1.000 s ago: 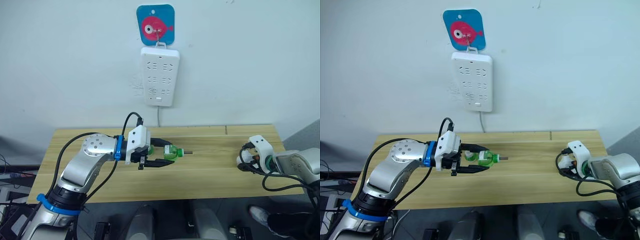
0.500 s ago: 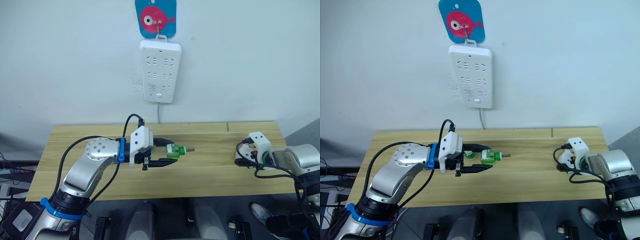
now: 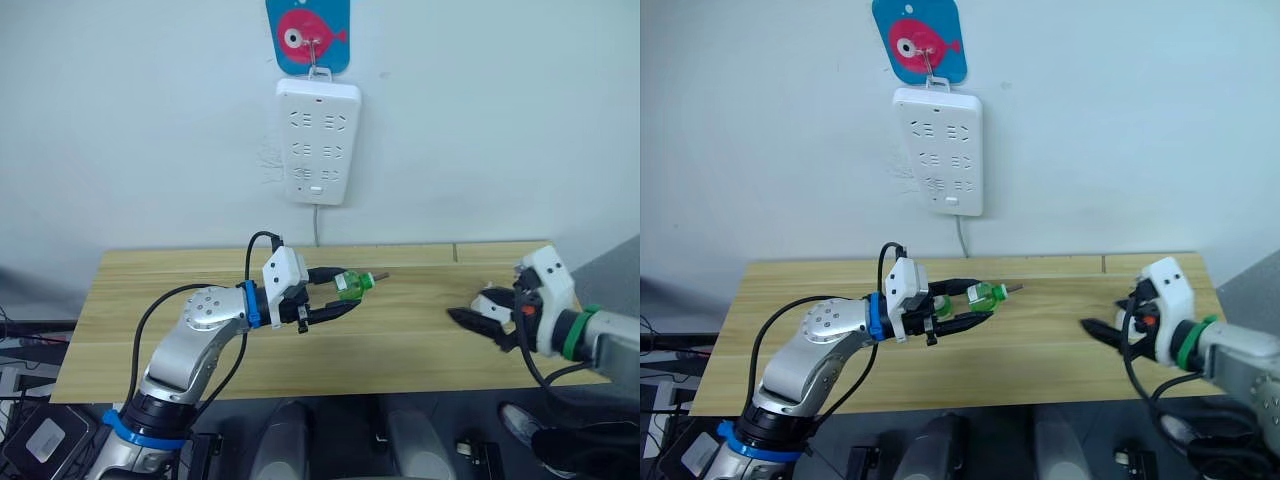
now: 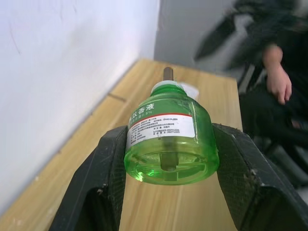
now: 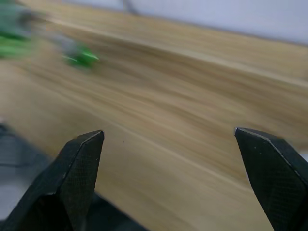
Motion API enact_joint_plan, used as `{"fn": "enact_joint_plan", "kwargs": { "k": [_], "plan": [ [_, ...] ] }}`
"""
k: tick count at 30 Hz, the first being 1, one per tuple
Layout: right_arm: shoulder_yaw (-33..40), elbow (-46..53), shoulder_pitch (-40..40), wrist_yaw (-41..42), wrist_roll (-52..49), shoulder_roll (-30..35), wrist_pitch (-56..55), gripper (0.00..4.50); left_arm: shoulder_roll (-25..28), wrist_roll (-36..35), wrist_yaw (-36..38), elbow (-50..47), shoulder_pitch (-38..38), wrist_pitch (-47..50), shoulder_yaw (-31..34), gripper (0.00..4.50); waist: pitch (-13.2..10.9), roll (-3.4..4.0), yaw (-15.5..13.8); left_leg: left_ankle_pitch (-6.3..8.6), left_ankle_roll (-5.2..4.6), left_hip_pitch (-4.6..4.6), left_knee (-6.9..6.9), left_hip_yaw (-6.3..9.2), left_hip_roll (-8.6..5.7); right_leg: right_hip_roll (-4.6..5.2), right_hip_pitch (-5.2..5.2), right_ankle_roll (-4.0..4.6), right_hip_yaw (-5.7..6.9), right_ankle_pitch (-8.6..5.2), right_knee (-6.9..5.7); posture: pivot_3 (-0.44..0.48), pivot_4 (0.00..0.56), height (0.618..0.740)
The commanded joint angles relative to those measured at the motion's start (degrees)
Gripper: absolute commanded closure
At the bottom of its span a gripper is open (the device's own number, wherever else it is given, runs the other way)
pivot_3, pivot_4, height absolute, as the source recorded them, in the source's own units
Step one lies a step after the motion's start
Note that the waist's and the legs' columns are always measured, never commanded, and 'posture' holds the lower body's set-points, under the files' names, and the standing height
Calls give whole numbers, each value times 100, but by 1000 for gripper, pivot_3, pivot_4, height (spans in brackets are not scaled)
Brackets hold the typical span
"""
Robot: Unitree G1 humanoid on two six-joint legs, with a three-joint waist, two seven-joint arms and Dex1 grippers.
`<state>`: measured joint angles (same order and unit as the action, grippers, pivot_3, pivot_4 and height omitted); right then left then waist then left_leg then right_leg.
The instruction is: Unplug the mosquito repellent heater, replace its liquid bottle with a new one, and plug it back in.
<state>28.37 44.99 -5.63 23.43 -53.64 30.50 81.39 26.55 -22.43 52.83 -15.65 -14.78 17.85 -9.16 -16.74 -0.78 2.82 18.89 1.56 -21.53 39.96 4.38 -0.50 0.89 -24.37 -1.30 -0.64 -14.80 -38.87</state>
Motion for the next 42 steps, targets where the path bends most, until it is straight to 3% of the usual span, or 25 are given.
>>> {"fn": "enact_joint_plan", "kwargs": {
  "k": [1,5,8,11,20,28,31,39,42],
  "plan": [
    [129,487,90,-802,-689,-1005,-407,0,-298,-127,-329,-350,41,-28,43,2225,1,1,30,0,0,5,0,-3,0,0,3,0,-4,0,-1,-156,271,740],
    [-99,-95,284,-2572,-2648,-2138,-1187,0,-598,-120,-647,-365,24,71,48,2225,7,-1,59,-1,2,7,-1,-8,0,1,1,0,-9,0,-2,-155,251,740],
    [-513,-312,369,-3629,-3647,-2399,-2045,0,-730,-127,-803,-325,-24,103,82,2225,9,1,77,-1,2,5,-2,-9,0,2,-2,0,-9,0,-4,-150,240,740],
    [-941,-414,356,-4165,-4211,-2394,-2727,0,-775,-124,-838,-270,-77,80,110,2225,12,0,100,-1,2,5,-1,-12,-3,3,-3,0,-11,0,-4,-149,232,740],
    [-2050,-894,42,-4148,-3735,-2238,-3610,0,-897,-127,-832,-244,-245,27,103,2225,58,4,185,-4,7,5,-1,-12,-2,0,-3,0,-10,0,-7,-143,206,740],
    [-2405,-1266,-246,-3741,-3400,-2198,-4003,0,-940,-111,-860,-266,-307,56,83,2225,151,5,195,-11,19,5,-1,-13,-2,-1,-4,0,-13,0,-7,-136,190,740],
    [-2465,-1336,-275,-3640,-3359,-2165,-4063,623,-938,-104,-862,-274,-324,58,79,2225,171,6,192,-10,19,6,-1,-13,-2,-1,-3,0,-13,0,-8,-134,189,740],
    [-2600,-1342,-191,-3551,-3423,-2102,-4132,3598,-878,-92,-775,-350,-301,17,25,2225,187,7,194,-11,19,6,-1,-15,-2,-1,-4,0,-16,1,-9,-132,184,740],
    [-2618,-1350,-180,-3537,-3473,-2080,-4143,3677,-841,-121,-706,-365,-273,30,-3,2225,193,8,194,-10,19,7,-1,-14,-2,-2,-4,0,-15,1,-11,-130,183,740]
  ]
}}
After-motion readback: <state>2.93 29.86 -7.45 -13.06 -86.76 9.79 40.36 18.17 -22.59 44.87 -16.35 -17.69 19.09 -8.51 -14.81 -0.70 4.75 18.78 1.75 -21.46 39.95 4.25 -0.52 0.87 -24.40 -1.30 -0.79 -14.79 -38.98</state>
